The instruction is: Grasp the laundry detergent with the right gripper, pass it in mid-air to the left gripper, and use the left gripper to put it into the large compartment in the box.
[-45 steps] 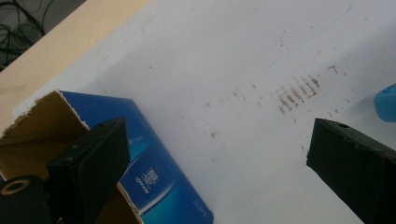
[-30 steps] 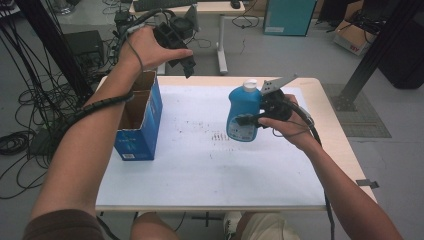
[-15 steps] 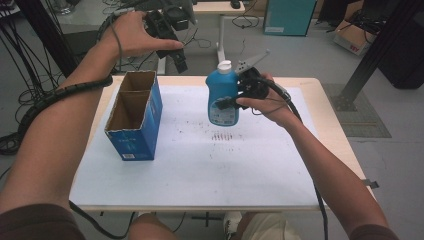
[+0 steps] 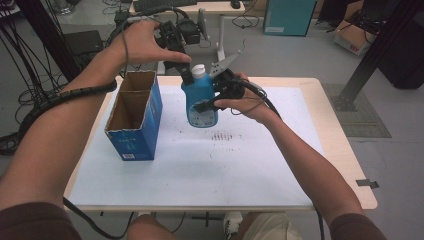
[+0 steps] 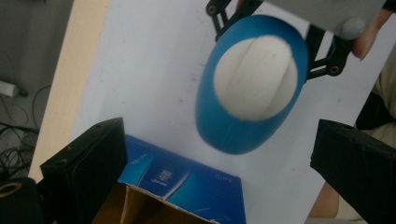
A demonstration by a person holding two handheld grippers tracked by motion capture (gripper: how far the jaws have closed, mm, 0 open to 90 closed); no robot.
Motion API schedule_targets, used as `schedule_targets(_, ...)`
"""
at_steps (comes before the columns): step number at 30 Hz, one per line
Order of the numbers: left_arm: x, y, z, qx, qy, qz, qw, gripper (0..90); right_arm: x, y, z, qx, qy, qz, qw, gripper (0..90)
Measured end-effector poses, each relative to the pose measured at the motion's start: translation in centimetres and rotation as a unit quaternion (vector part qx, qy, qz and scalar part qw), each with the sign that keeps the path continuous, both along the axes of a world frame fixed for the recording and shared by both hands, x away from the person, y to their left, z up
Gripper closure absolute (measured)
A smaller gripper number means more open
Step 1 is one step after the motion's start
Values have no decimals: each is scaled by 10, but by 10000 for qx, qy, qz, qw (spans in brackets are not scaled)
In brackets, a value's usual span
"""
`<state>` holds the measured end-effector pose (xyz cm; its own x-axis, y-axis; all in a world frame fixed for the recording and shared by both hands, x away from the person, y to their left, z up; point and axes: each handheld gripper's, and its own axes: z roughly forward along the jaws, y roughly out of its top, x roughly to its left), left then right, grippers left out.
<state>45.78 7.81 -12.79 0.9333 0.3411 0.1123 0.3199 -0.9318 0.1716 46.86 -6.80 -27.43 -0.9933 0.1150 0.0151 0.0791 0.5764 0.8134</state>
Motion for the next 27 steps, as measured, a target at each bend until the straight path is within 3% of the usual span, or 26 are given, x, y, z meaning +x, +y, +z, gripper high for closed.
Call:
schedule_targets(6, -8, -8, -7, 15, 104, -209, 9997, 45, -4, 11, -5, 60, -64, 172, 9998, 443)
schedule_targets(11, -13, -13, -15, 143, 154, -296, 9993, 45, -8, 16, -5, 119, -189, 377, 9990, 443)
schedule_targets(13, -12, -14, -16, 315, 177, -390, 9986, 45, -8, 16, -5, 106, -250, 445, 9986, 442)
schedule_targets(16, -14, -15, -19, 349, 228, -397, 9983, 44, -9, 17, -5, 128, -302, 515, 9981, 442)
schedule_targets(17, -14, -16, -22, 365, 237, -392, 9983, 44, -13, 16, -4, 156, -163, 467, 9987, 442)
schedule_targets(18, -14, -16, -22, 365, 237, -392, 9983, 45, -13, 16, -4, 156, -163, 467, 9987, 442)
schedule_targets(20, -14, -17, -23, 431, 311, -451, 9976, 44, -10, 15, -4, 111, -438, 607, 9971, 441)
schedule_targets(21, -13, -18, -24, 421, 323, -467, 9975, 44, -10, 15, -3, 120, -457, 621, 9970, 441)
schedule_targets(22, -14, -18, -25, 448, 339, -461, 9974, 44, -14, 15, -3, 180, -240, 569, 9979, 441)
schedule_targets(24, -14, -20, -26, 434, 308, -511, 9973, 44, -10, 12, 0, 140, -541, 626, 9965, 441)
schedule_targets(25, -13, -23, -27, 461, 411, -552, 9966, 45, -14, 12, -2, 216, -225, 565, 9979, 441)
schedule_targets(27, -13, -23, -28, 462, 372, -558, 9967, 44, -14, 11, -2, 218, -209, 549, 9980, 442)
